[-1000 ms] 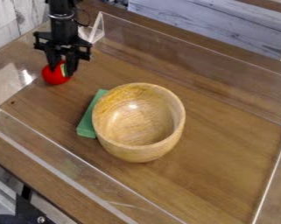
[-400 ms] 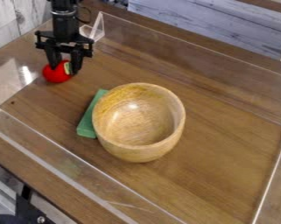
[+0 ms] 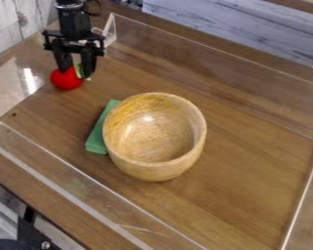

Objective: Move the red object to the left side of the table

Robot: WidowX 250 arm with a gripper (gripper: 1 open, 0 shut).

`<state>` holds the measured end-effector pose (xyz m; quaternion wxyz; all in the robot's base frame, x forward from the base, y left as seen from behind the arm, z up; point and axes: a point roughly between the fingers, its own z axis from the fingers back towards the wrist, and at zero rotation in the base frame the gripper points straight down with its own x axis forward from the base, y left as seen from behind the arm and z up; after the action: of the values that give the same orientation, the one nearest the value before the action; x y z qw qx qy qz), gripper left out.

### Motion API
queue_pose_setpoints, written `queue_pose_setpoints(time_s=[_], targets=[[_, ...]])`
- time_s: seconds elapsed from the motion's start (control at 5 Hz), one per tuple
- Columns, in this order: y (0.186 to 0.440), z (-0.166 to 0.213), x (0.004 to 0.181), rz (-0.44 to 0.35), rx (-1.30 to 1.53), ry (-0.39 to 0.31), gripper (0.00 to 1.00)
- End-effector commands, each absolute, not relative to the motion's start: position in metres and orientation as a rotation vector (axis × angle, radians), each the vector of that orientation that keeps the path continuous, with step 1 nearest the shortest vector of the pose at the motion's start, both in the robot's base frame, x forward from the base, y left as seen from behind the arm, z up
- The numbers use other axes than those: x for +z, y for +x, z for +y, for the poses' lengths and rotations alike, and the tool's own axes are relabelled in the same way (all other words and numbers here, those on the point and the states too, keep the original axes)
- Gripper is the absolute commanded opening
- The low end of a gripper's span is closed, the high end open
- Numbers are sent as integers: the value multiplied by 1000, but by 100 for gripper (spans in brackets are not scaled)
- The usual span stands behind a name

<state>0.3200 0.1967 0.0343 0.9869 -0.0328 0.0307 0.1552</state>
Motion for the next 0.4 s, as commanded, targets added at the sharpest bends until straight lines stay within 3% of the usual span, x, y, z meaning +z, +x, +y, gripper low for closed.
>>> queue_pose_setpoints(time_s=[0.0, 0.2], targets=[[322, 212, 53, 0, 333, -69, 100], [326, 205, 66, -30, 307, -99, 100]])
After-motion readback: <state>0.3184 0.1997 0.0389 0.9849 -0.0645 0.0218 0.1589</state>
